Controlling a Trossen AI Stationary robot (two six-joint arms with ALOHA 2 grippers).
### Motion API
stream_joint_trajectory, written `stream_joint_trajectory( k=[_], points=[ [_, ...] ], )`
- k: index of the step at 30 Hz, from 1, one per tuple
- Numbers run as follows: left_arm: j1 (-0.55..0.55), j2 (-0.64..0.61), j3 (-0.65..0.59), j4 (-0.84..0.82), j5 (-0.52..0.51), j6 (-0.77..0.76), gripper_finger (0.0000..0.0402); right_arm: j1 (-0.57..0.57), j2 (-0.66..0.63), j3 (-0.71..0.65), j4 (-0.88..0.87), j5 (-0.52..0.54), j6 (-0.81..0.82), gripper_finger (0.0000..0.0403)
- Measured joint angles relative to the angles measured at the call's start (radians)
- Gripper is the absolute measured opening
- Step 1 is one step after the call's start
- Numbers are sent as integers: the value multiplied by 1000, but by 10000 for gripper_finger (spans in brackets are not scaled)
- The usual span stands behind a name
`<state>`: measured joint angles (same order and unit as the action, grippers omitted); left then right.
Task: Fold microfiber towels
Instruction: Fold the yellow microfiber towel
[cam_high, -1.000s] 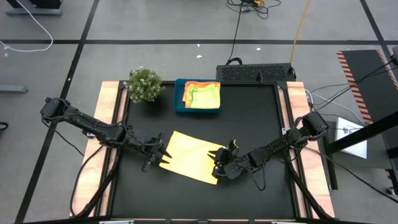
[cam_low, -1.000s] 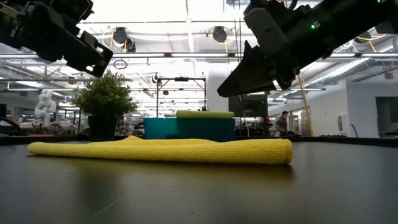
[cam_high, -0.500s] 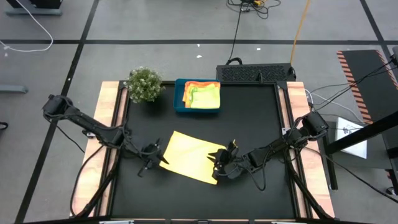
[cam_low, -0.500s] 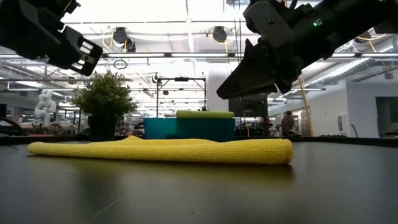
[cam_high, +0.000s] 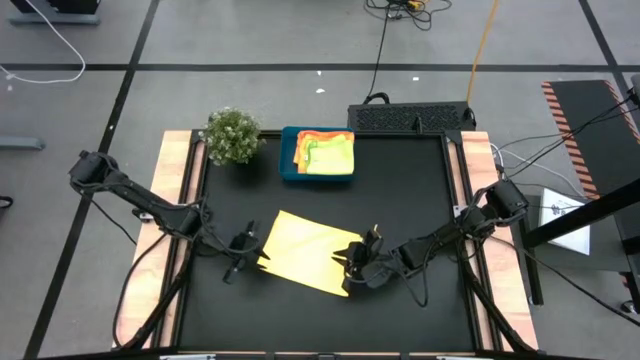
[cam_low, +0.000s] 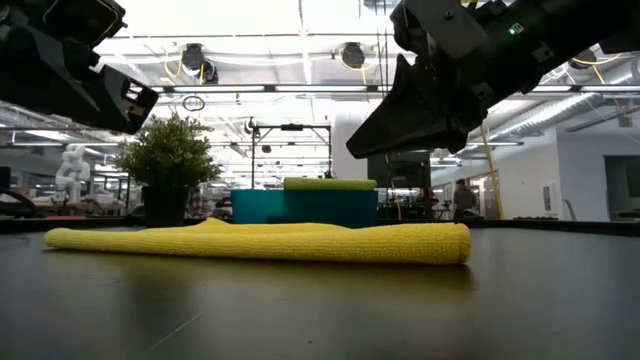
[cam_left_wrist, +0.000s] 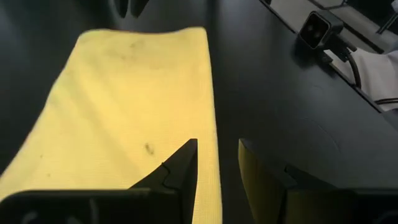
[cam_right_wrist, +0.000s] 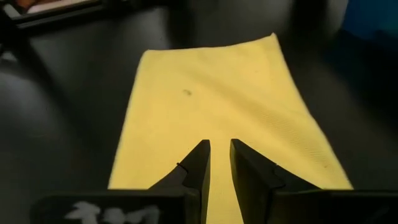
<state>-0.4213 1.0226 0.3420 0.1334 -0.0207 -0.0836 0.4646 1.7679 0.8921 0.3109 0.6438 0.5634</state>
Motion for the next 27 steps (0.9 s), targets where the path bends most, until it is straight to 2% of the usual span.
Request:
stream_joint_trajectory(
  k=[9,15,21,24,27],
  points=[
    [-77,19,0,-18,-21,-31,120,29,17,0,52,-16,-7,52],
    [-114,61,0,-18,-88,-50,120,28,80,0,143,-72,-9,52],
    [-175,105,0,21,-64,-114,120,33,106,0,150,-72,-4,52],
    [-198,139,0,23,-76,-138,120,33,107,0,137,-64,-9,52],
    [-215,176,0,18,-79,-173,120,28,107,0,84,24,-1,52]
  ],
)
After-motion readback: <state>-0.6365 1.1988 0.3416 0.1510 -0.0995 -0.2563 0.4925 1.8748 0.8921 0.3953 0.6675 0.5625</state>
